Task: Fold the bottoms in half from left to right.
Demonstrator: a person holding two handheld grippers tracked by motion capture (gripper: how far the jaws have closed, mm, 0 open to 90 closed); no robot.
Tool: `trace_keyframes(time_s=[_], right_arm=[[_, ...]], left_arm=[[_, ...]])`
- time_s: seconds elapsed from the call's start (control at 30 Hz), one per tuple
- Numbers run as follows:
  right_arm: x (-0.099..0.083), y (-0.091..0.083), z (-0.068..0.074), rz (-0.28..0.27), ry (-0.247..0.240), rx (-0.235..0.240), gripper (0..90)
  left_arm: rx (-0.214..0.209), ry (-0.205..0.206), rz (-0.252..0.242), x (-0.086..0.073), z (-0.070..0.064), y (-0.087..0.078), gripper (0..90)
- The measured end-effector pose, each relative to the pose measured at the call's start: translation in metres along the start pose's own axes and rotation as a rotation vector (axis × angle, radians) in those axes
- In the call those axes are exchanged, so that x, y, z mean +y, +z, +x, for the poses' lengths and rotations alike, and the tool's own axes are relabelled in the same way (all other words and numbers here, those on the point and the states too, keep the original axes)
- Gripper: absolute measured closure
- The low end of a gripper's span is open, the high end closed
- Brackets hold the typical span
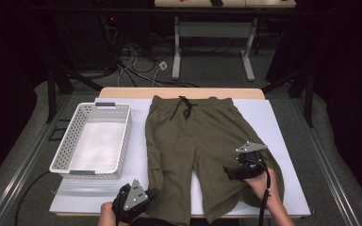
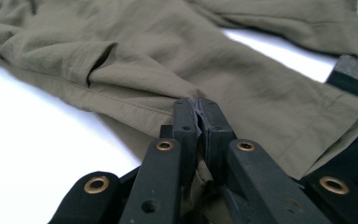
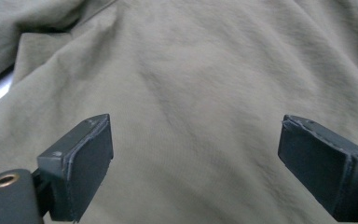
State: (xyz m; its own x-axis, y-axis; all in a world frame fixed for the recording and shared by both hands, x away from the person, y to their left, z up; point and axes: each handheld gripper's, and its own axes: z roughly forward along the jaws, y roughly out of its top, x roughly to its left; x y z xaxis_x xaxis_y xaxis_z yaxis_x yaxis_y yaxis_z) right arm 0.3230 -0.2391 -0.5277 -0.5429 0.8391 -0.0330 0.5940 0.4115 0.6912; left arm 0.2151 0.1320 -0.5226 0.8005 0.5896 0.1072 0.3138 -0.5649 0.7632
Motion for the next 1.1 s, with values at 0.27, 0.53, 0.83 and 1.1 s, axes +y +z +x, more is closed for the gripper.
trace_keyframes(time_s=[0.27,0.53,0.83,1.1], right_arm=[[0.011,0.009,0.017,0.007,-0.032,0.023,12.0],[0.025,0.013,0.035,0.008,-0.069,0.042,14.3],[0.045,0.022,0.056,-0.017,-0.098,0.077,15.6],[0.061,0.036,0.083,-0.028,-0.156,0.137,26.2]], left_arm=[[-0.07,0.036,-0.013,0.014,-0.016,0.021,86.8],[-0.091,0.05,-0.047,0.027,-0.024,0.037,86.9],[-0.124,0.092,-0.077,0.038,-0.04,0.052,86.9],[-0.124,0.113,-0.093,0.042,-0.043,0.062,86.8]])
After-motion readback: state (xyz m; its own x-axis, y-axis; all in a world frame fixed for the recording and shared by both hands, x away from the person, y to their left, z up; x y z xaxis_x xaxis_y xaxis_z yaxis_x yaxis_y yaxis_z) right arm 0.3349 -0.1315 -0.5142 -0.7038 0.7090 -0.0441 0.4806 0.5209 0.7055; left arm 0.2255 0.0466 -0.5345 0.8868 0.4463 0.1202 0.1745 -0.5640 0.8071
